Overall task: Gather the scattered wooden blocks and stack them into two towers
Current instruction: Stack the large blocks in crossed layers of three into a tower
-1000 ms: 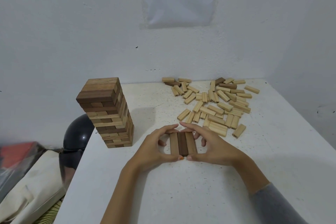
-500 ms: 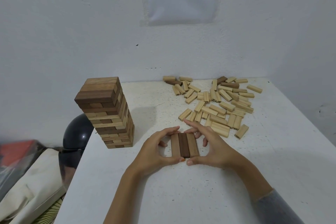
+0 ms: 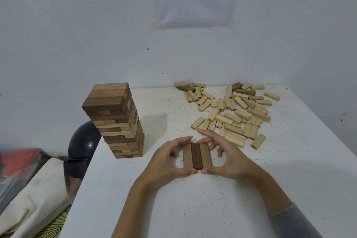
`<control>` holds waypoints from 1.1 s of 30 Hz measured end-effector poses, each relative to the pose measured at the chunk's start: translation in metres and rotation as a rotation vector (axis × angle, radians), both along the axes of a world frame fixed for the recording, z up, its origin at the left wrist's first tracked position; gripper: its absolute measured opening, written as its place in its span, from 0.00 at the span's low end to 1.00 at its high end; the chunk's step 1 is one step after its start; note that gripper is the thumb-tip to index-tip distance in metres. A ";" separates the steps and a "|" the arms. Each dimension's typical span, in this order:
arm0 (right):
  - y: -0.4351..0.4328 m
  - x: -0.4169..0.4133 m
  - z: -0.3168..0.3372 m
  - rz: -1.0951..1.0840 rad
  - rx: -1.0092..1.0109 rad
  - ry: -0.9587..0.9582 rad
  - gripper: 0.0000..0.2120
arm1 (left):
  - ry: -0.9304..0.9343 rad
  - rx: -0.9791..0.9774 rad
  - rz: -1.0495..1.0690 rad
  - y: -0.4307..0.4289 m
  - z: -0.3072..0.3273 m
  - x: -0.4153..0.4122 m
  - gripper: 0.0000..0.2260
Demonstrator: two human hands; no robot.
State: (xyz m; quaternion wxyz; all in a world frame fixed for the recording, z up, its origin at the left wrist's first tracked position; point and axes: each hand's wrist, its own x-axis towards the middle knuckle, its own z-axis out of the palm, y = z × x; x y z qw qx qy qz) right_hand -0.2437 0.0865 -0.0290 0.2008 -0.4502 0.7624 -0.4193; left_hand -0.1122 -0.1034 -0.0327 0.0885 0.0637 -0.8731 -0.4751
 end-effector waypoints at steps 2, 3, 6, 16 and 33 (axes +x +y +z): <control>0.000 0.000 0.000 -0.005 0.000 0.002 0.46 | 0.000 -0.001 0.000 0.000 0.000 0.000 0.35; 0.000 0.000 0.000 -0.007 0.000 0.002 0.46 | 0.002 0.000 0.000 0.000 0.000 0.000 0.35; 0.000 0.000 -0.001 -0.010 0.000 -0.002 0.46 | 0.003 0.001 0.001 0.000 0.000 0.000 0.35; 0.002 0.000 -0.002 -0.006 -0.017 -0.014 0.45 | 0.003 0.003 0.018 0.001 0.000 0.001 0.35; 0.008 0.002 0.058 -0.014 -0.117 0.064 0.42 | 0.109 -0.033 -0.023 0.003 0.060 0.003 0.37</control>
